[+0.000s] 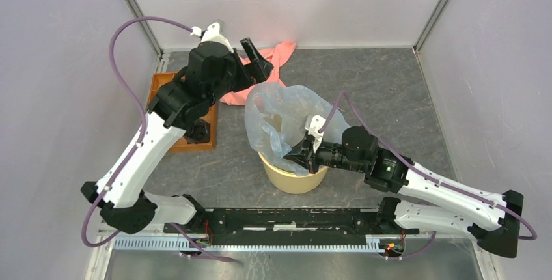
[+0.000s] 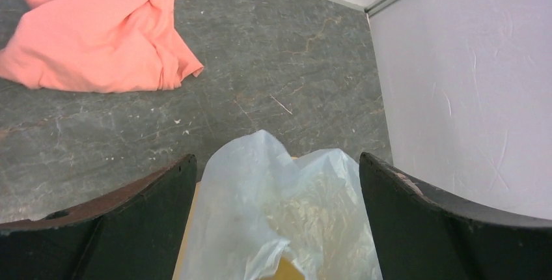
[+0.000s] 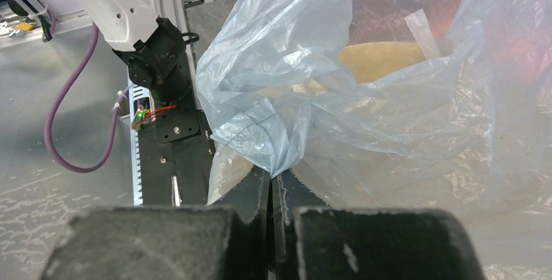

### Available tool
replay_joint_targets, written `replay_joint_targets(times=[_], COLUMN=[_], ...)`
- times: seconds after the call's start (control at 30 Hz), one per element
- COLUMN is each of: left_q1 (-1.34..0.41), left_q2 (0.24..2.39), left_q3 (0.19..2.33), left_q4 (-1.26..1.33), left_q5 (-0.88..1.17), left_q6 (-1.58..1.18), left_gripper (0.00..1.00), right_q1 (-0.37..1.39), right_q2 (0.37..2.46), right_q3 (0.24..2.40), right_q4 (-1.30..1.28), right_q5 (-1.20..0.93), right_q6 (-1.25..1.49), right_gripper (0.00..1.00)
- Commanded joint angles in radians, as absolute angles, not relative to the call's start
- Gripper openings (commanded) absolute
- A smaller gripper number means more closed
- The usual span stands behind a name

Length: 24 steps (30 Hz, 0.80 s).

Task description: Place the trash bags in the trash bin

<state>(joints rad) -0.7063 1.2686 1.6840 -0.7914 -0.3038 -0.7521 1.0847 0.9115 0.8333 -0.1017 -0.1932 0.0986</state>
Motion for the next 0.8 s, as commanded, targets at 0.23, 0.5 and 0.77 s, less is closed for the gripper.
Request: replay_joint_targets(times=[0.23,0.5,0.77], left_q1=[-0.661,-0.921,-0.978], left_q2=[1.446,1.420,1.402], left_q3=[1.677,1.583,1.328], left_q4=[-0.740,-0.678,-0.577], left_q5=[0.066,-0.195,-0.155], left_q6=[-0.656,-0.684,-0.786], left_gripper=[0.89,0.28,0.28], right_q1=[1.088,1.087,1.087], right_q2=[0.825,0.783,0.795], right_q3=[0.782,0.752,0.762], right_q4=[0.032,0.076,0.015], right_q5=[-0.187,-0.124,0.122], right_q6=[0.034,0.068,0.186], right_gripper=[0.00,0.01,0.01])
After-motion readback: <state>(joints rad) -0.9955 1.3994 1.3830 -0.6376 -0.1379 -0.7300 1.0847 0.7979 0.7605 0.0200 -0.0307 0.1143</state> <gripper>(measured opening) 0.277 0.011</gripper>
